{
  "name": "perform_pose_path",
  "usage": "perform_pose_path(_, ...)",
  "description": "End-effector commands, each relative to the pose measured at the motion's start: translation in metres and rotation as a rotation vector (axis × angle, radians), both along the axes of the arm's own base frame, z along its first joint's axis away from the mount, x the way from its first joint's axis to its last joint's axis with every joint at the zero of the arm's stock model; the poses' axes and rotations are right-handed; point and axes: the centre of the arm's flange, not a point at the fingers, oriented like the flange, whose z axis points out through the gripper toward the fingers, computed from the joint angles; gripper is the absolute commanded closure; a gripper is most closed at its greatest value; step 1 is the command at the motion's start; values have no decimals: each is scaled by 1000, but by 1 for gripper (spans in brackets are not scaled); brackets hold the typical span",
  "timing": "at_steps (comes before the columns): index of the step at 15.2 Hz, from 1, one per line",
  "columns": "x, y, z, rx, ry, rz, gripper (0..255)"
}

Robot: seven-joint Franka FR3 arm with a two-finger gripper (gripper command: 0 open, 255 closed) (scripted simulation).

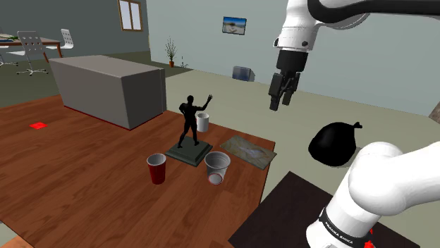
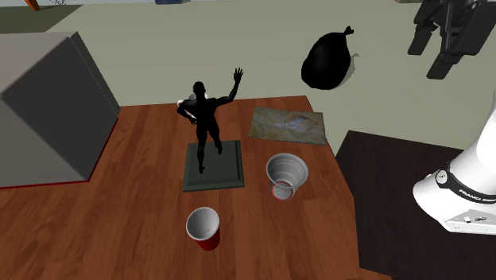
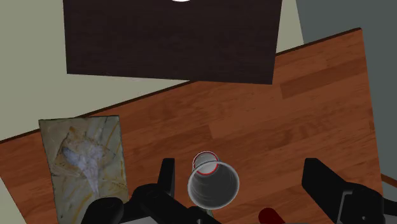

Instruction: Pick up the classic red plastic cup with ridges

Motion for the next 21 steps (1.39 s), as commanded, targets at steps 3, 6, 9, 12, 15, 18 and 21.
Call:
perform_pose_path(3,19,9,-15,2,0,7,0)
perform_pose_path(6,48,24,-38,6,0,16,0)
perform_pose_path(9,77,39,-61,10,0,26,0)
perform_pose_path(12,105,54,-83,13,-1,36,0)
perform_pose_path(15,134,70,-106,17,-1,46,0)
perform_pose_path(18,162,86,-128,21,-1,56,0)
perform_pose_path(21,190,102,-151,24,-1,66,0)
